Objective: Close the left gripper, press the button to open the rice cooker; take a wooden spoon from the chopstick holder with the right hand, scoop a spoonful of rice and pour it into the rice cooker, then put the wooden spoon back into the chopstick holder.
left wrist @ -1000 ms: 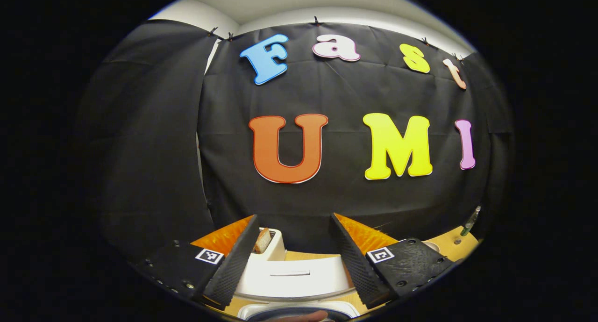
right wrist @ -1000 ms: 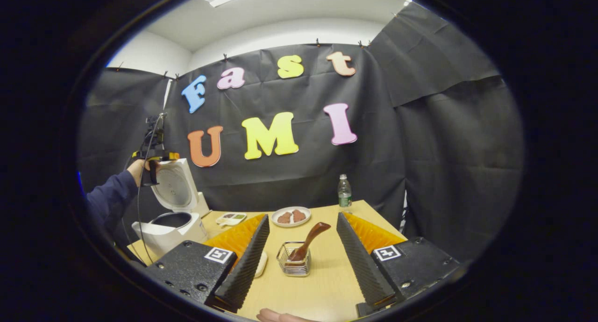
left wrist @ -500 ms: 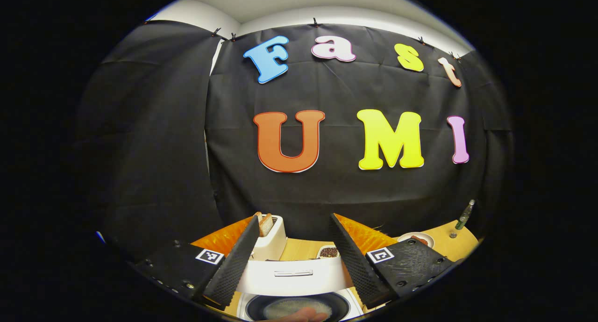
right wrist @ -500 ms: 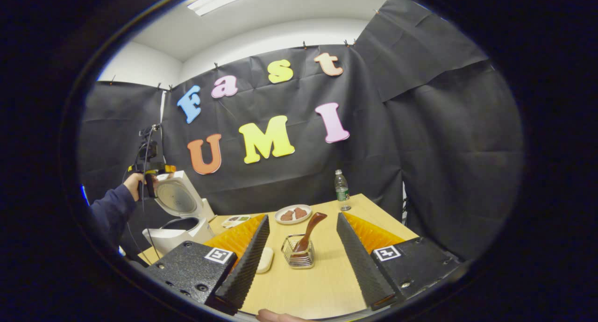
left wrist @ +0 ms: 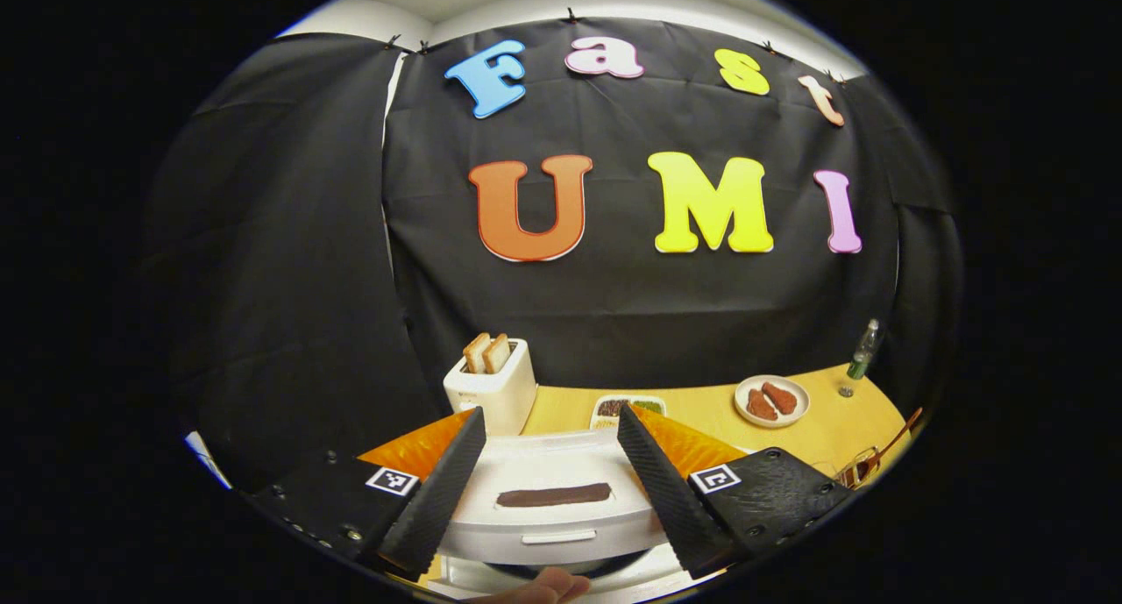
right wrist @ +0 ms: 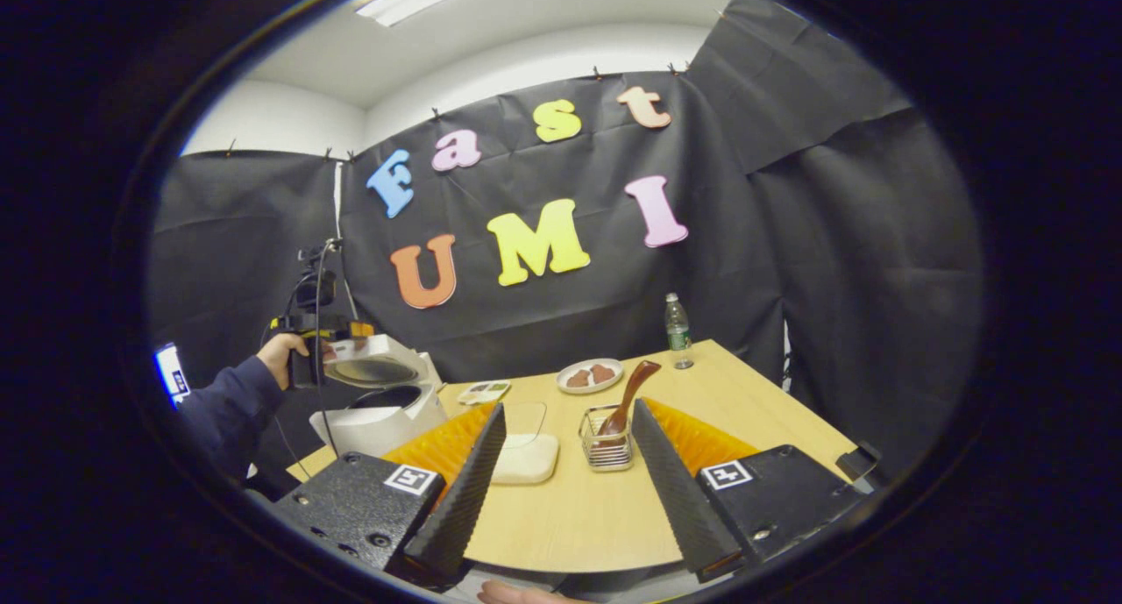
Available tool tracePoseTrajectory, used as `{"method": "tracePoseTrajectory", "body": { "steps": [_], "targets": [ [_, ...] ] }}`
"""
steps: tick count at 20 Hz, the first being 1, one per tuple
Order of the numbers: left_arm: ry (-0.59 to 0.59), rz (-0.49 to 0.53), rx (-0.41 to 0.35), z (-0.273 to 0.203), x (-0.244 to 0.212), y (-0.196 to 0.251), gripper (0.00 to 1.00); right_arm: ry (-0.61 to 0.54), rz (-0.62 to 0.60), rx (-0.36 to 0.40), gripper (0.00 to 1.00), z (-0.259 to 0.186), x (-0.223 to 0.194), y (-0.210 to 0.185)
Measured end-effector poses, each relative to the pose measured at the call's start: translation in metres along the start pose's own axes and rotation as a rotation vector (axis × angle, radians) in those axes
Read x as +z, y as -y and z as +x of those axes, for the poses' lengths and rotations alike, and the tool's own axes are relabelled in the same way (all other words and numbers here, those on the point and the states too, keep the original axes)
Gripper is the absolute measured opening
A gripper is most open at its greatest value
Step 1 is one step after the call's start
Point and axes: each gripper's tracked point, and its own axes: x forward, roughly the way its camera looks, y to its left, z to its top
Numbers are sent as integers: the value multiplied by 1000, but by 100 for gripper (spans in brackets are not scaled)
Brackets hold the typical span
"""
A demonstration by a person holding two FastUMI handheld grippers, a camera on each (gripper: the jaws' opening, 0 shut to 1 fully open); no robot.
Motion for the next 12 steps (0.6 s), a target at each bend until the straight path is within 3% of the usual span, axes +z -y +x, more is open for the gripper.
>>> {"method": "tracePoseTrajectory", "body": {
  "steps": [6,12],
  "targets": [
    [-133,20,-1,-18,-47,3,97,2,-42,15,94,-15,-6,-15],
    [-184,-106,-55,-27,-75,8,98,-1,-59,0,94,-23,-6,-14]
  ]
}}
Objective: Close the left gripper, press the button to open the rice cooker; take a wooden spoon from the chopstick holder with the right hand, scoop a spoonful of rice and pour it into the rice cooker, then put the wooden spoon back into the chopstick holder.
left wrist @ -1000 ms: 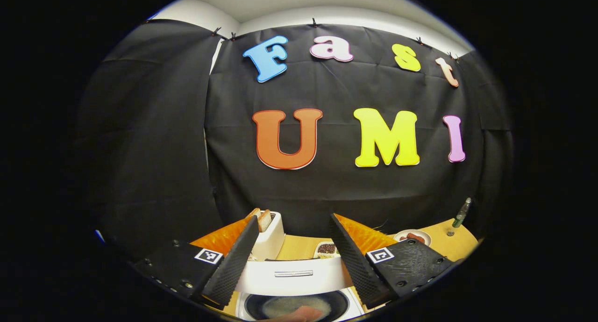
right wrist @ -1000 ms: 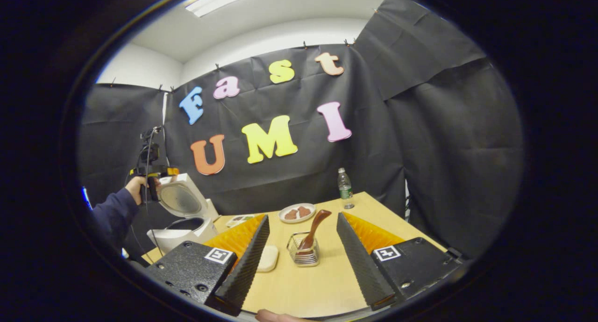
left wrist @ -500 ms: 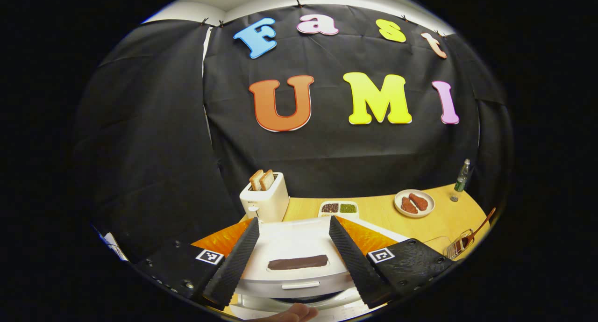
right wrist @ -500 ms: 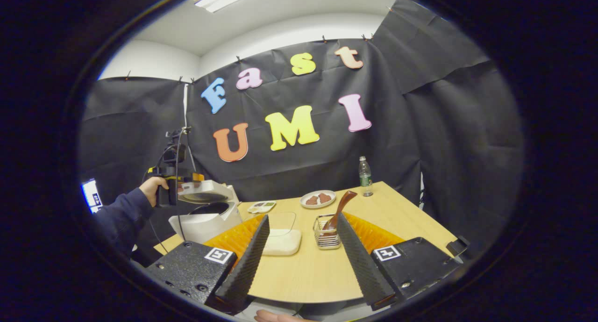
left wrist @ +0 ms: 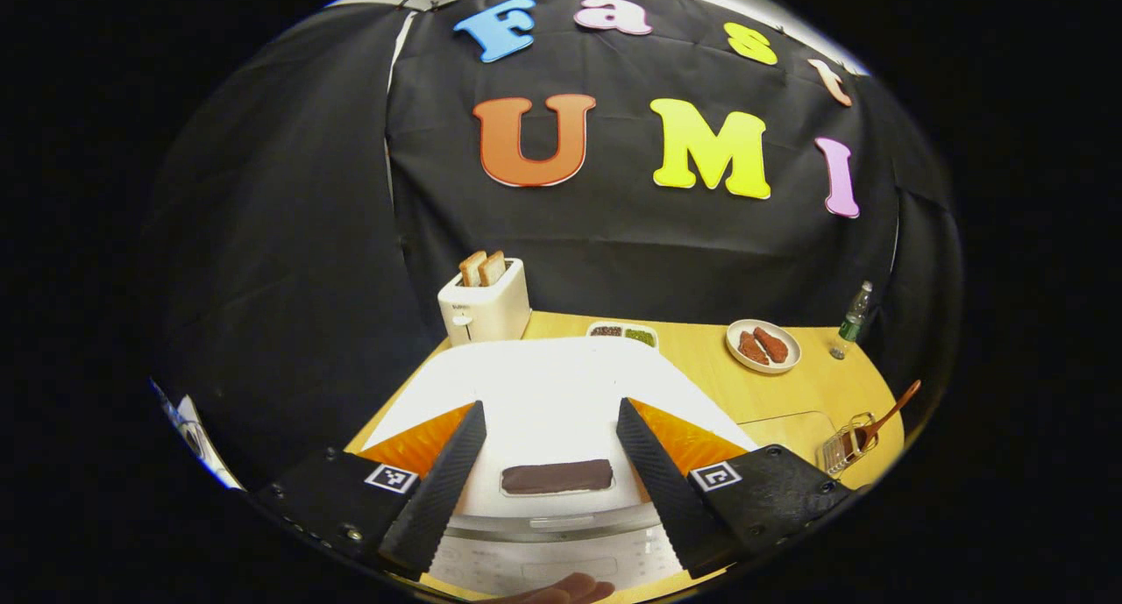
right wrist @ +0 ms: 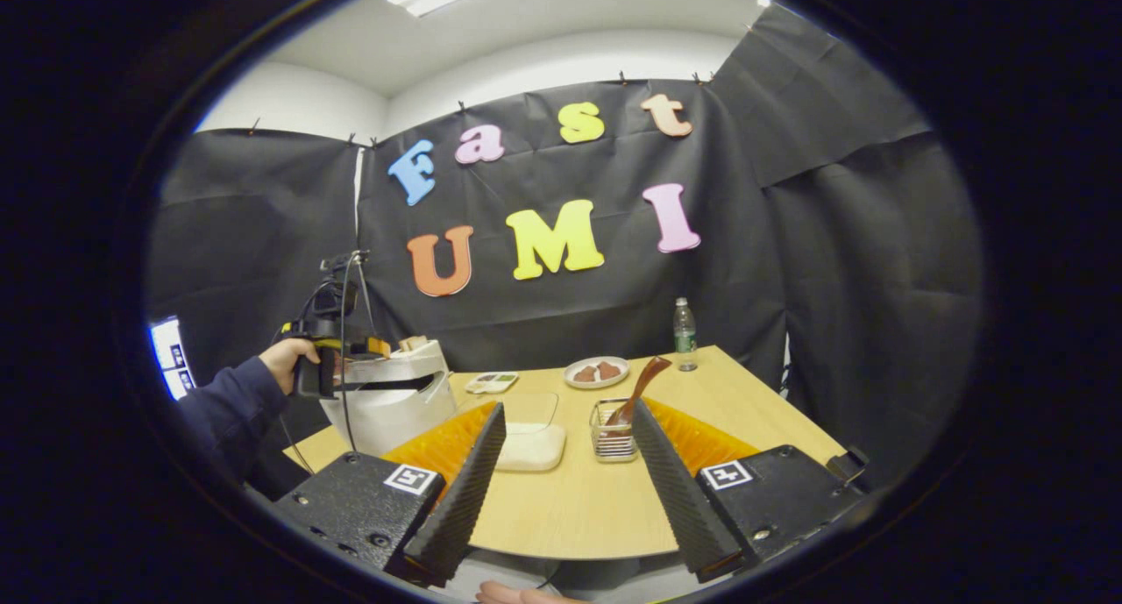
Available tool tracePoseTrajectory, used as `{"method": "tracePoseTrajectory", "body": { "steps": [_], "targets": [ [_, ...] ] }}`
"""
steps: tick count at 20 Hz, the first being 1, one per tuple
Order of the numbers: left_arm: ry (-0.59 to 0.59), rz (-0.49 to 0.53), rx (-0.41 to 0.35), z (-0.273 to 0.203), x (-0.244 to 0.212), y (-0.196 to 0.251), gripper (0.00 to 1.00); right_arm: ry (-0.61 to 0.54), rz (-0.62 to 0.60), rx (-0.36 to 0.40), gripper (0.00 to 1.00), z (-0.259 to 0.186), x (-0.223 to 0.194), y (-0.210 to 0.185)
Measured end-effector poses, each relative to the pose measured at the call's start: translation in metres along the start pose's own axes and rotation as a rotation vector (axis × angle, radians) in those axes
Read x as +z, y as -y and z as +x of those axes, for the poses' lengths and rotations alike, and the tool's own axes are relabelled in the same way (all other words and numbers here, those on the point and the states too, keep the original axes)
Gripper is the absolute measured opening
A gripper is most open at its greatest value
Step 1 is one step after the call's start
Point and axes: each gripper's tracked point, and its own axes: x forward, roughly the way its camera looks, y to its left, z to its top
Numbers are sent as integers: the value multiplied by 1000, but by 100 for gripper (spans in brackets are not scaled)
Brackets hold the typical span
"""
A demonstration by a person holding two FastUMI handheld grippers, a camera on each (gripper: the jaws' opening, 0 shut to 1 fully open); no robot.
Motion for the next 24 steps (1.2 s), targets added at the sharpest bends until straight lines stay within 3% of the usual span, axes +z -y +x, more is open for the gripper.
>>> {"method": "tracePoseTrajectory", "body": {
  "steps": [3,4,5,8,9,10,24],
  "targets": [
    [-35,47,-20,-2,-17,1,98,-1,-5,-1,94,-1,2,-2],
    [-38,65,-25,-2,-22,1,98,3,-4,-1,89,-2,3,-3],
    [-42,63,-27,-2,-26,-1,98,4,-4,-1,94,-2,4,-3],
    [-23,54,-23,-6,-32,-2,98,-6,-7,-3,94,-1,0,-4],
    [-17,55,-20,-7,-34,-2,99,-11,-6,-3,89,-1,0,-3],
    [-15,54,-19,-10,-35,-1,98,-15,-5,-4,94,-1,-1,-4],
    [49,52,-22,-17,-44,-3,99,-42,2,-10,94,3,-9,-3]
  ]
}}
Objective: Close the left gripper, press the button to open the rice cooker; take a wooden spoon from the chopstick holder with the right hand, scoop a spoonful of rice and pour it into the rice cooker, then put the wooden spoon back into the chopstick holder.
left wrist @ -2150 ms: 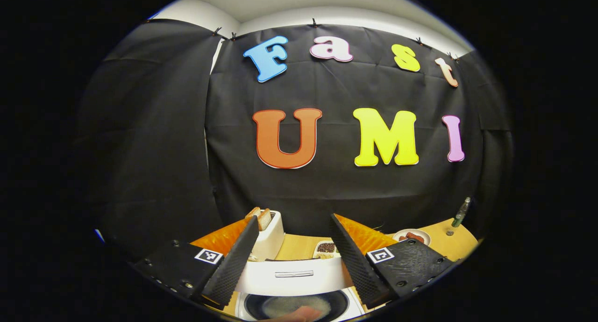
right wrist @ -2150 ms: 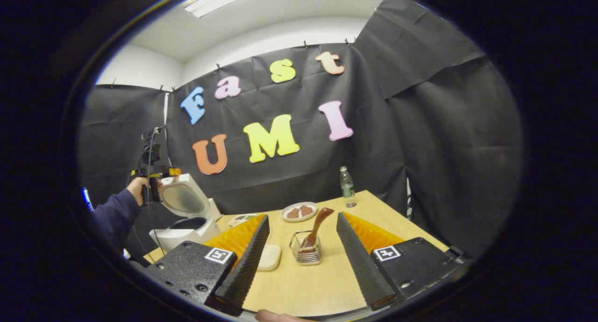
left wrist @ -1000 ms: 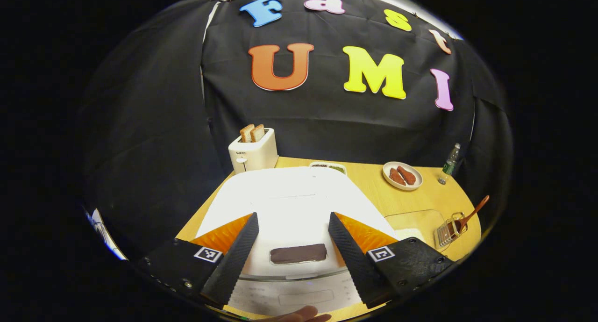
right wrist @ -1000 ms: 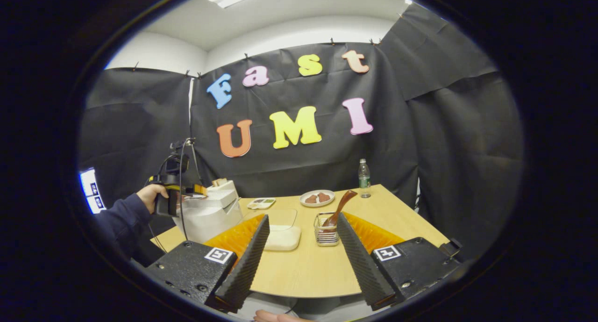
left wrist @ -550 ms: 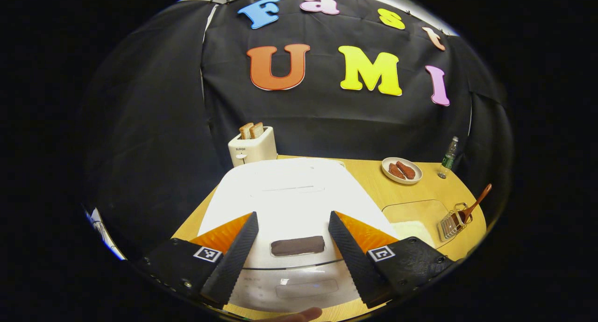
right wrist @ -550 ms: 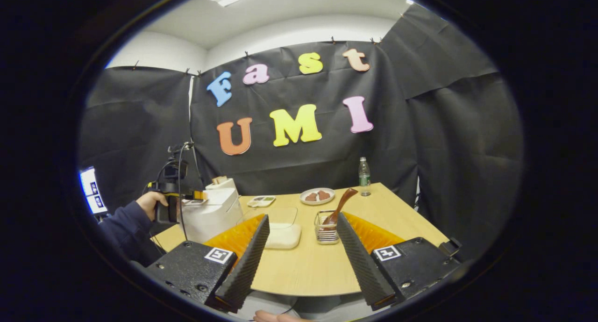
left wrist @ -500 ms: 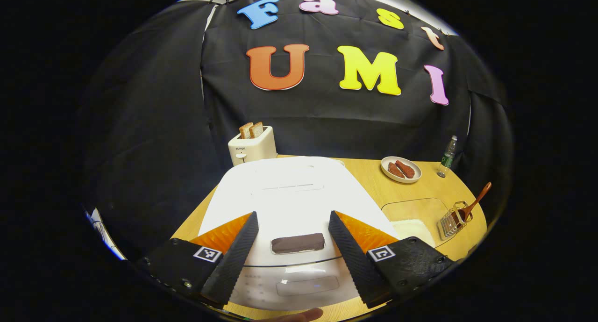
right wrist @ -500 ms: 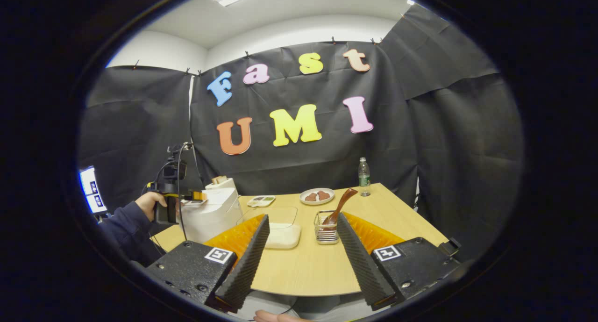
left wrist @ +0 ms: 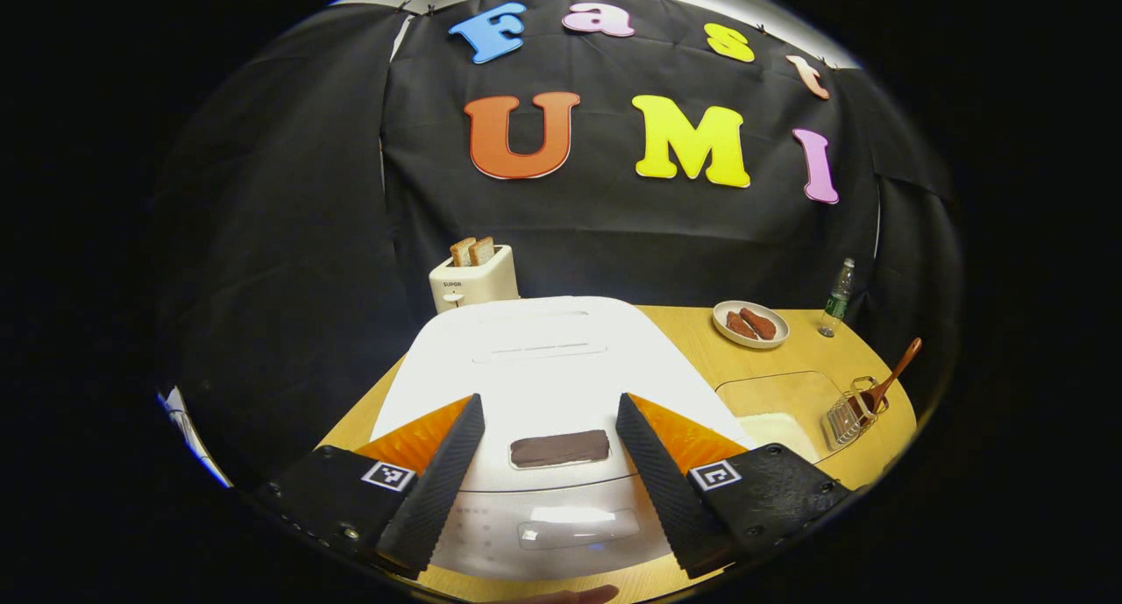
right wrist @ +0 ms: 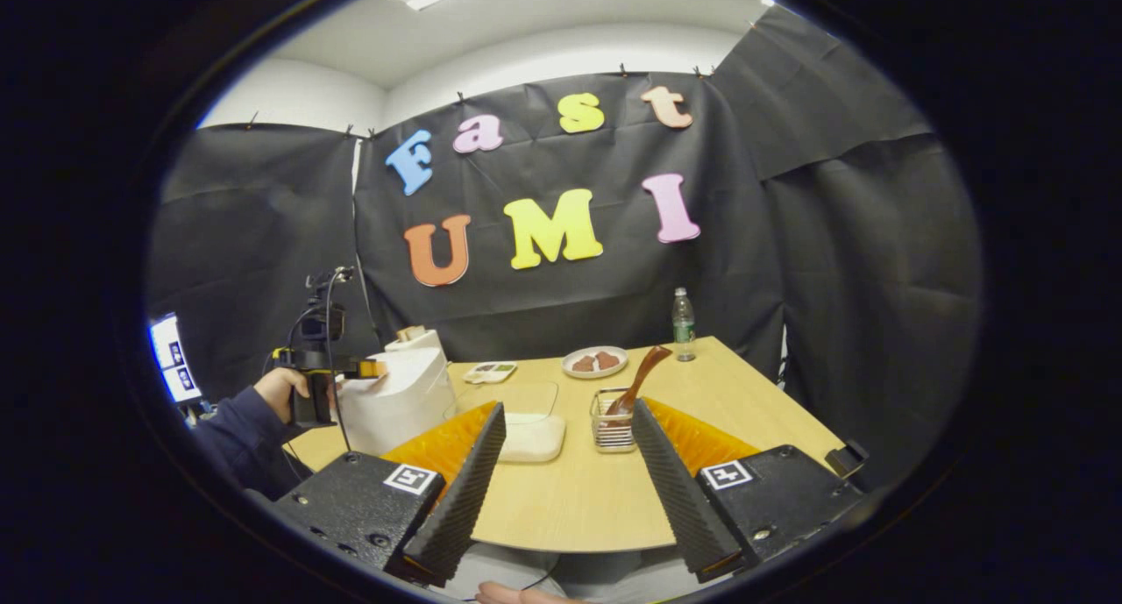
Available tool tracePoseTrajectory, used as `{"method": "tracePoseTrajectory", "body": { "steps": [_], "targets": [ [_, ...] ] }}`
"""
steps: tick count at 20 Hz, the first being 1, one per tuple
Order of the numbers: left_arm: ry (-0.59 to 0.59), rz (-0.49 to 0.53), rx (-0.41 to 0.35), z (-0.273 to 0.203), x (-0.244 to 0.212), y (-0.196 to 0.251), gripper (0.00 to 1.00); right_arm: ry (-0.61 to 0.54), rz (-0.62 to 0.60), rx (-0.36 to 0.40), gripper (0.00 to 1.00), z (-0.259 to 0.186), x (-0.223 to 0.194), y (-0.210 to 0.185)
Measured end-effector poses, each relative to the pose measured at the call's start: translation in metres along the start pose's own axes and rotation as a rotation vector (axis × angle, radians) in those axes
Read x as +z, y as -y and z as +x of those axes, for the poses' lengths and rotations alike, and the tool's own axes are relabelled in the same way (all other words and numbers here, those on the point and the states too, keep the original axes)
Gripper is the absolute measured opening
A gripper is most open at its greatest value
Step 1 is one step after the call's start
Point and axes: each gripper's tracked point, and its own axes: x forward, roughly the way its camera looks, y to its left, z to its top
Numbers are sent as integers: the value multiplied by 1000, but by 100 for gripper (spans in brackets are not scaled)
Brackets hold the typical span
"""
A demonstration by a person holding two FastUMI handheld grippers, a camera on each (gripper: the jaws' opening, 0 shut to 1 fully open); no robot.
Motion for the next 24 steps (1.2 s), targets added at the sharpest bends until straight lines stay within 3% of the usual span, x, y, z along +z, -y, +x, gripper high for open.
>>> {"method": "tracePoseTrajectory", "body": {
  "steps": [5,9,12,17,24],
  "targets": [
    [42,-12,11,2,-1,0,99,-7,1,-8,94,2,0,0],
    [152,-14,13,1,6,0,98,14,-21,-11,94,3,10,-4],
    [143,-21,43,-6,6,1,96,39,-28,-21,94,8,23,-2],
    [219,4,-7,-54,47,24,95,65,-29,-75,94,10,31,13],
    [281,-16,5,-134,58,28,95,57,-7,-96,94,6,33,28]
  ]
}}
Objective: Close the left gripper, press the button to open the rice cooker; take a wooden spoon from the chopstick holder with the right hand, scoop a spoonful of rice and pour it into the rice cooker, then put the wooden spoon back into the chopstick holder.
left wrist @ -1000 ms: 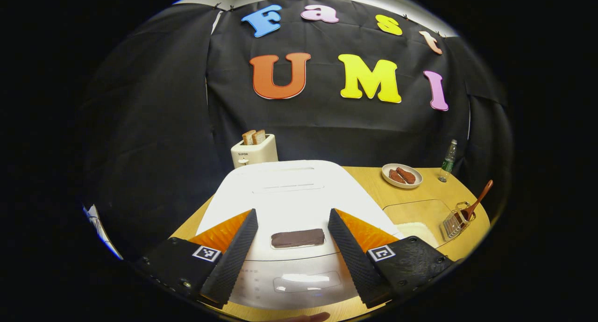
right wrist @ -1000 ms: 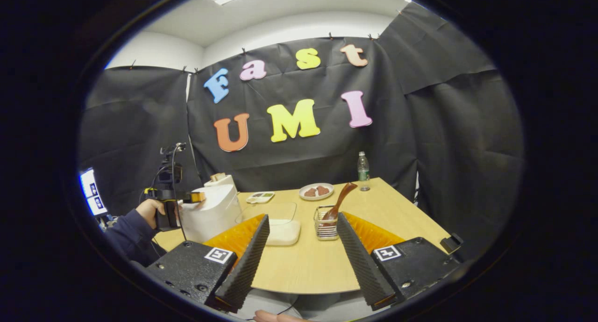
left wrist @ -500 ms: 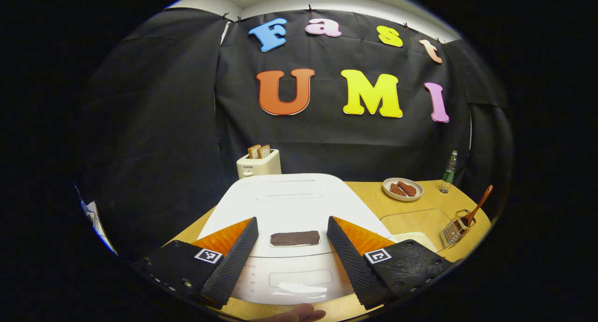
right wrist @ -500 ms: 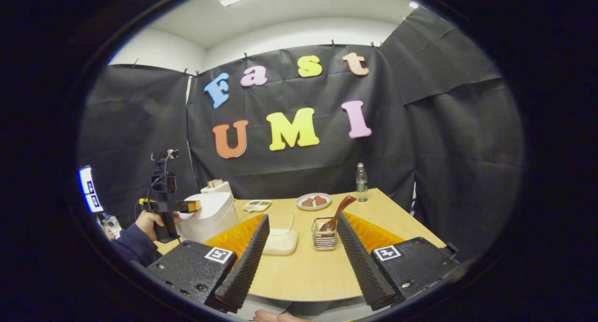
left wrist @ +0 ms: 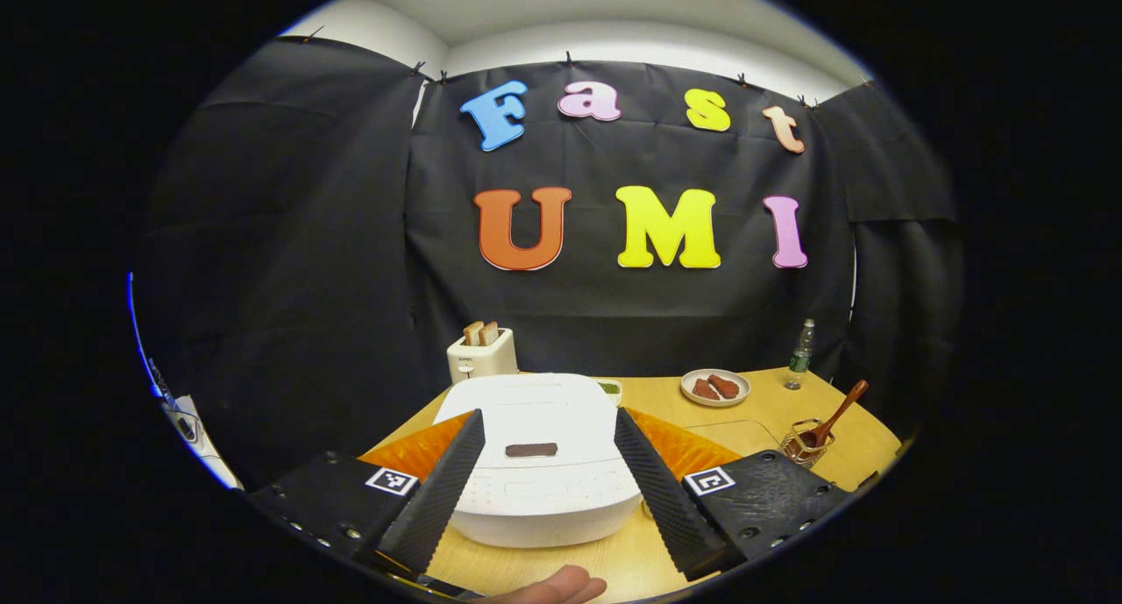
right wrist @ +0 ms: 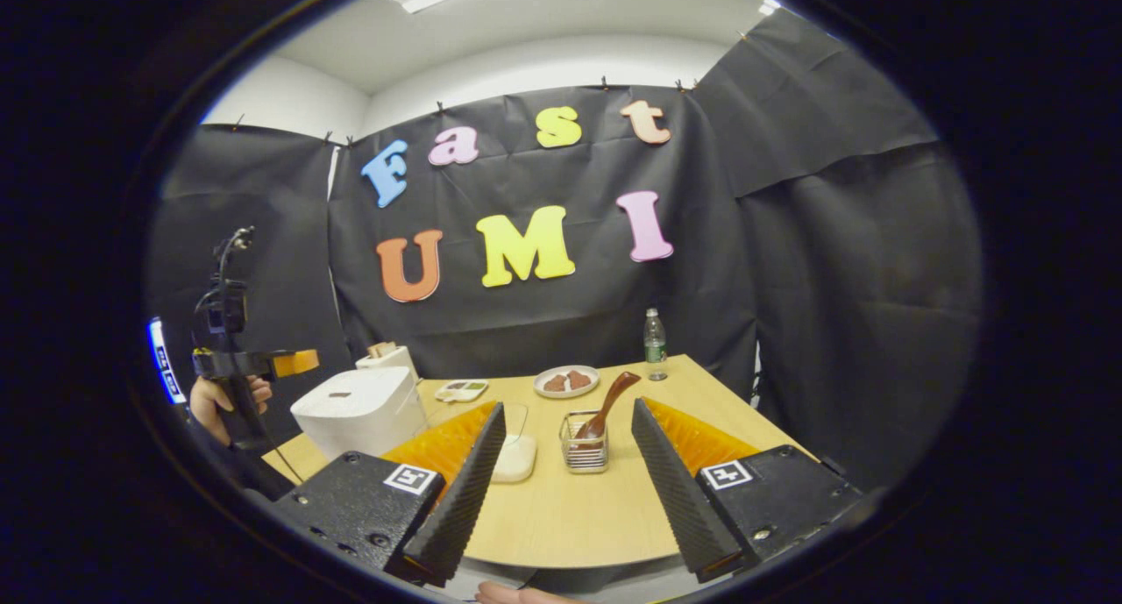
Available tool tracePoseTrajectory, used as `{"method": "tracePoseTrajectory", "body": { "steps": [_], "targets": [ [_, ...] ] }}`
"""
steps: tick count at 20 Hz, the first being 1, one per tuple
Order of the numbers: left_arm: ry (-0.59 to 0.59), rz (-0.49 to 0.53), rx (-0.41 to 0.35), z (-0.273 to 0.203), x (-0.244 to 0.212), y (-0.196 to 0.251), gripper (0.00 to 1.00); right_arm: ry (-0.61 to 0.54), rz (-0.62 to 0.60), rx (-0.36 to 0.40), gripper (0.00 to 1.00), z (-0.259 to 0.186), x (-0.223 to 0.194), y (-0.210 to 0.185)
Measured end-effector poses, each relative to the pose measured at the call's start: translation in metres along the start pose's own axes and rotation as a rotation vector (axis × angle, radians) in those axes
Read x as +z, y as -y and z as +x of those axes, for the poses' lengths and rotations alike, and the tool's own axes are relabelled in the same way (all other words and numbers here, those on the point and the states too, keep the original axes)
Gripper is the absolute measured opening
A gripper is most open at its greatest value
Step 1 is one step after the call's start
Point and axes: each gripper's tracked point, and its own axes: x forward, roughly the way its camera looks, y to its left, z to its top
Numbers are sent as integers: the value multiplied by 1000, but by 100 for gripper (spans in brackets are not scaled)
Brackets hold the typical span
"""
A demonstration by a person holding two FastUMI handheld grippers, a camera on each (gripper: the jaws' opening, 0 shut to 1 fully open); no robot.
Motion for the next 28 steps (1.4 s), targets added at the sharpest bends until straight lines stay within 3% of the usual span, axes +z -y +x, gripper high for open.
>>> {"method": "tracePoseTrajectory", "body": {
  "steps": [10,14,23,28],
  "targets": [
    [135,-33,-51,-106,16,11,94,31,0,-41,94,-3,20,19],
    [126,-44,-170,-139,13,45,94,42,-18,-48,94,-3,31,21],
    [160,4,-168,-155,23,41,94,61,-23,-75,94,2,38,19],
    [159,-3,-124,-151,18,29,94,58,-29,-81,94,1,35,20]
  ]
}}
